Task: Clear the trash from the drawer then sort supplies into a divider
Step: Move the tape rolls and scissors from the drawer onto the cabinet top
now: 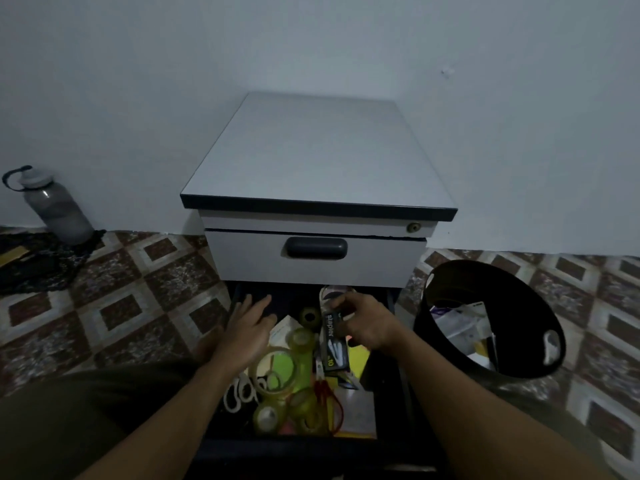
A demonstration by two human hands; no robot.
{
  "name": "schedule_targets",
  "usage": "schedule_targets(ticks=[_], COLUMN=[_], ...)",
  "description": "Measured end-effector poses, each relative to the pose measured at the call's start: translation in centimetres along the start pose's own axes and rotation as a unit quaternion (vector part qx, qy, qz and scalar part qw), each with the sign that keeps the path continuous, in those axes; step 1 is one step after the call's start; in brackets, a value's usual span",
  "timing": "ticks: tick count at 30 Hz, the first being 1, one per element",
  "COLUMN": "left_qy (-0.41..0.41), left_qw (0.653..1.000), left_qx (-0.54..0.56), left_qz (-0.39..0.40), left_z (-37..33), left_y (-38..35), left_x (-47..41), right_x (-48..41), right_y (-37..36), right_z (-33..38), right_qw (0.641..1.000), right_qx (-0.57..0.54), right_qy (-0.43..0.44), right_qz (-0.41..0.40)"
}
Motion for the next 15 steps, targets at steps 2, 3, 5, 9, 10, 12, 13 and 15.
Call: schedule_targets(ticks=[2,3,5,9,10,12,13,15], left_qy=[-0.01,-0.013,-0.023,-0.021,-0.025,-0.033,-0.038,-0.043], left_qw=[0.999,0.998,0.995,0.984,0.982,0.976,0.974,0.968], left_qx=[0.034,0.049,0.068,0.111,0.117,0.117,0.12,0.125], left_qz=[0.021,0.035,0.067,0.135,0.149,0.179,0.19,0.213], left_z=[-1.3,-2.0,-3.6,-5.5,-5.9,-6.4,-6.5,-6.9], left_y=[-2.4,-3.8,-7.0,-14.3,-15.9,-19.1,-20.6,-23.3], left_x=[0.3,0.6,0.9,0.4,0.3,0.0,-0.3,-0.4], right_x=[0.8,1.2,1.9,3.1,3.4,3.9,4.1,4.5], right_y=[2.2,3.1,4.8,8.2,9.0,10.4,11.1,12.4], right_z=[-0.6,-1.2,-2.3,-5.0,-5.7,-7.1,-7.7,-8.9], right_qw=[1.0,1.0,0.999,0.994,0.993,0.994,0.994,0.994], right_qx=[0.015,0.025,0.047,0.1,0.1,0.081,0.068,0.055], right_qy=[-0.011,-0.016,-0.025,-0.05,-0.061,-0.08,-0.088,-0.094], right_qz=[-0.005,-0.004,0.001,0.005,0.005,-0.002,-0.008,-0.024])
Point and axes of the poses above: each hand's wrist, its own x-axis away from the middle knuckle, its own y-axis out of the back of the hand, z = x × y, the point moved 9 cm from there along -x, towards the middle knuckle, and after that the axes turned 10 degrees about x, right-handed, at the moved point
